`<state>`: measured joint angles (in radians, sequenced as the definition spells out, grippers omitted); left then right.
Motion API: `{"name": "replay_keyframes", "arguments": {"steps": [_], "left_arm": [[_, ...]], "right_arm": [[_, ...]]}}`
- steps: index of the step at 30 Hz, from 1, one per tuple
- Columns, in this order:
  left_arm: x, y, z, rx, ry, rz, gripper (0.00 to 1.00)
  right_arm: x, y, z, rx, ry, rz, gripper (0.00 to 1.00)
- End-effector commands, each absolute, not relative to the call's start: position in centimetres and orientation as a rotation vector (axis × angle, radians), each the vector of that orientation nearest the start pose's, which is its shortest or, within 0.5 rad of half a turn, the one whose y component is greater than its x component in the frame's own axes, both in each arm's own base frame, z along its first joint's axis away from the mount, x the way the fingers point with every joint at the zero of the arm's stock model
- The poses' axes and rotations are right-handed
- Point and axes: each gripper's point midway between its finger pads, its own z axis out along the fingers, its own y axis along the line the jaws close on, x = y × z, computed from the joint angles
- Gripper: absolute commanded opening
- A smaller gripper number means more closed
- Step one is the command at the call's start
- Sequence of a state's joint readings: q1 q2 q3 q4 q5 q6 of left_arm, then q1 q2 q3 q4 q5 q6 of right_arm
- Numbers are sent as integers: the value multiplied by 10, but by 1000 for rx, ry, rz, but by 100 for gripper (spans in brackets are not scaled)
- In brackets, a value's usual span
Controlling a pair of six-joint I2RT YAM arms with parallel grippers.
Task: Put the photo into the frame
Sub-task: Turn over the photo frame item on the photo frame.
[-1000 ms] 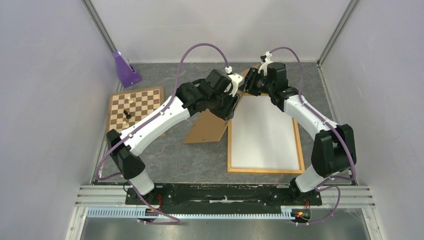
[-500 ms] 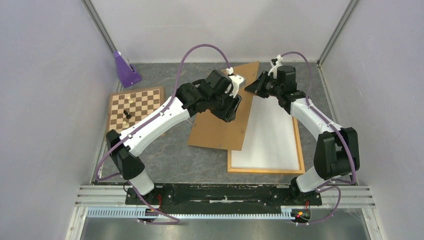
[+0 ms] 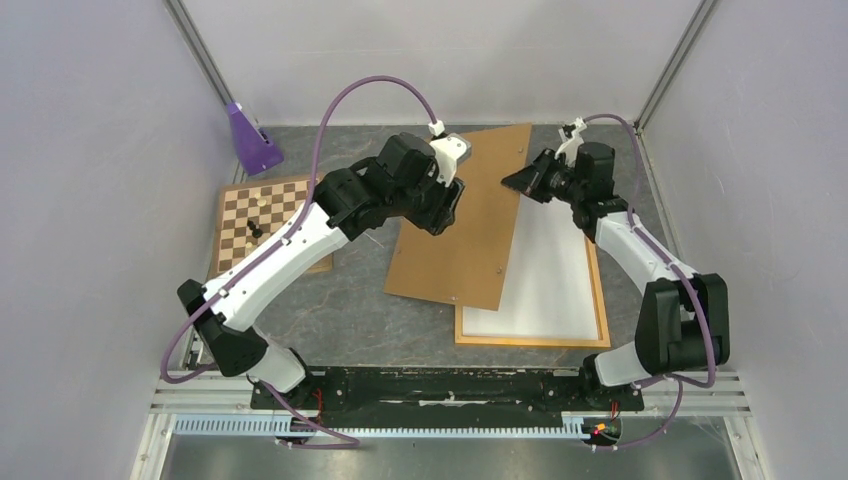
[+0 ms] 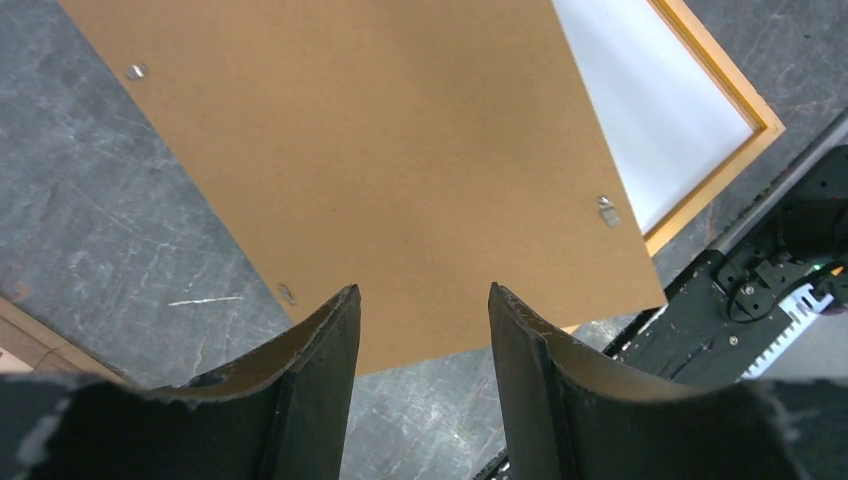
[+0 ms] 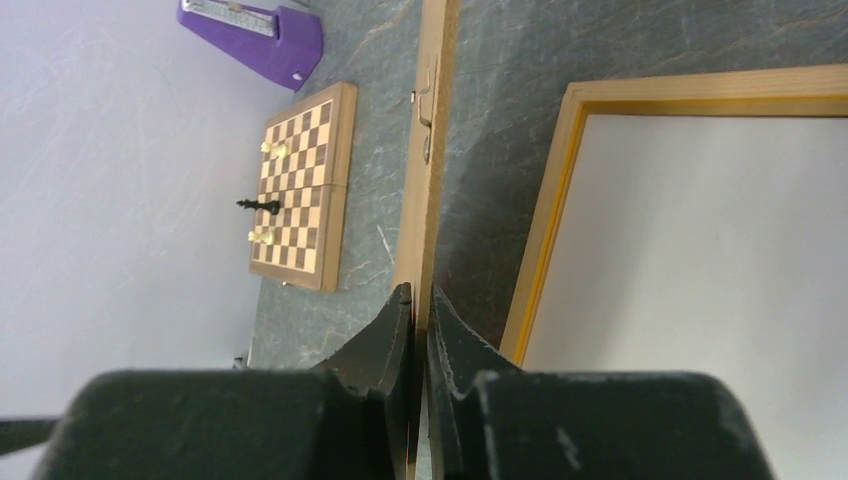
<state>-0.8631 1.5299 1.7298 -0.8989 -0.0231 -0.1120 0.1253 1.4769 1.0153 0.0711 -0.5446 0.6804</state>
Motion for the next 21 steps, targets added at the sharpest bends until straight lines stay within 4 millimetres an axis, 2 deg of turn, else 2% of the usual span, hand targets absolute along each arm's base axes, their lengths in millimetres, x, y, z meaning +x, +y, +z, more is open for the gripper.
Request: {"name": "replay_keyframes", "arguments": {"steps": [1,9,10,16,21], "left_arm": [[278,-296,310,818,2062,-451,57],[290,-294,303,805,2067,-426,57],[291,-294,302,803,2065,-422,57],[293,-294,294,807,2075,-412,57],[293,-295,289,818,2083,-409,57]], "right_arm": [[389,166,245,62,1901,1146,0],[364,148,229,45,1902,1215,0],[363,138,227,63,1898,1212,0],[350,116,216,65,1905,1236,0],[343,96,196,56,1978,1202,0]]}}
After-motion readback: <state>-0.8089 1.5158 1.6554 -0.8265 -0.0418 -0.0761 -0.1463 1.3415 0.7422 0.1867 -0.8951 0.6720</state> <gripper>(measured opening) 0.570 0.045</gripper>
